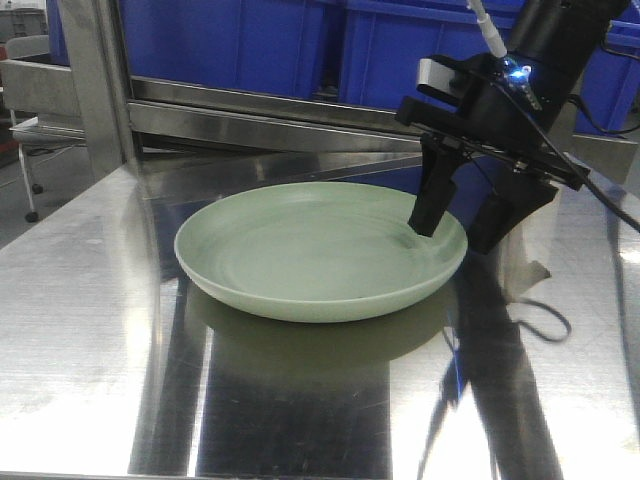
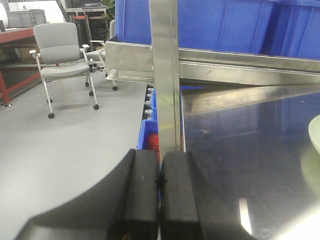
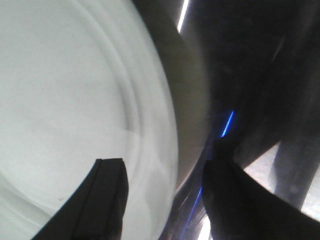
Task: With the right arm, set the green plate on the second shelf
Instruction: 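Lower the right gripper onto the rim of the pale green plate, then close the right gripper on the plate rim and lift it up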
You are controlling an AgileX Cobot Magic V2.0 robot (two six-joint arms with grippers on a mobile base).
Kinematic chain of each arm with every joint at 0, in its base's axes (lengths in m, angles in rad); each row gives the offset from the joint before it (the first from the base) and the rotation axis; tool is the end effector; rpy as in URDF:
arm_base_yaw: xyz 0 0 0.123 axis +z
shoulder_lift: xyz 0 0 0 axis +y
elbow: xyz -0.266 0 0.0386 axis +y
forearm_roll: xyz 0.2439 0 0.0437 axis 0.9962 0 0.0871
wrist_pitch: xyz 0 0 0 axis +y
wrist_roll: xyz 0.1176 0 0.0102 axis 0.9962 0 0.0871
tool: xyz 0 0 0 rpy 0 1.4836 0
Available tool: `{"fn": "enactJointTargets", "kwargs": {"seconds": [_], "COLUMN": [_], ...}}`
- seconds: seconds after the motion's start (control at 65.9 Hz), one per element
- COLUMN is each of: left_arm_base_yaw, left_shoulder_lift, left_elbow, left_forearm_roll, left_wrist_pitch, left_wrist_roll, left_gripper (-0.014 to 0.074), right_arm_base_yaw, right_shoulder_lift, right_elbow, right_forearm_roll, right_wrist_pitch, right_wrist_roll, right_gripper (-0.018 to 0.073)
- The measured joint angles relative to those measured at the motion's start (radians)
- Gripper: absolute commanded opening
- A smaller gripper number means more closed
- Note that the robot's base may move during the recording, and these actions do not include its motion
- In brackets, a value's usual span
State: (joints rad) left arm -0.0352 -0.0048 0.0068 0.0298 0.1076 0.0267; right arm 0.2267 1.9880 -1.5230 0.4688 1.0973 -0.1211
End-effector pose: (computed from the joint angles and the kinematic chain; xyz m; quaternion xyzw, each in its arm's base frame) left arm 0.0958 -0.0030 0.2008 0.0316 0.7143 0.0085 0.6991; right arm 0.3752 0.1353 0.1733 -0.0736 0.9735 0.2137 0.0353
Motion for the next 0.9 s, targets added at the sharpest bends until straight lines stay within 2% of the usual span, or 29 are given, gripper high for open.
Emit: {"fn": "enactJointTargets", "kwargs": {"seconds": [0.516,0.637,0.835,0.895], "left_arm_base_yaw": [0.0,0.0,0.0,0.0], "left_shoulder_lift": [0.0,0.0,0.0,0.0], "left_elbow": [0.0,0.0,0.0,0.0], "left_forearm_roll": [0.0,0.0,0.0,0.0], "left_wrist_pitch": [0.0,0.0,0.0,0.0], "left_wrist_roll": [0.0,0.0,0.0,0.0], "left_gripper": [0.013,0.013,0.013,0.013], "right_arm_base_yaw": [0.0,0.0,0.0,0.0], "right_shoulder_lift": [0.031,0.033,0.041,0.041], "right_elbow": [-0.013,-0.013,-0.013,-0.013], "right_forearm_roll": [0.016,0.017,0.022,0.037], "right_wrist_pitch": [0.023,0.023,0.025,0.023], "right_wrist_roll": [0.003,0.003,0.008,0.011], "right_gripper": [0.0435,0.0321,0.0055,0.0054]}}
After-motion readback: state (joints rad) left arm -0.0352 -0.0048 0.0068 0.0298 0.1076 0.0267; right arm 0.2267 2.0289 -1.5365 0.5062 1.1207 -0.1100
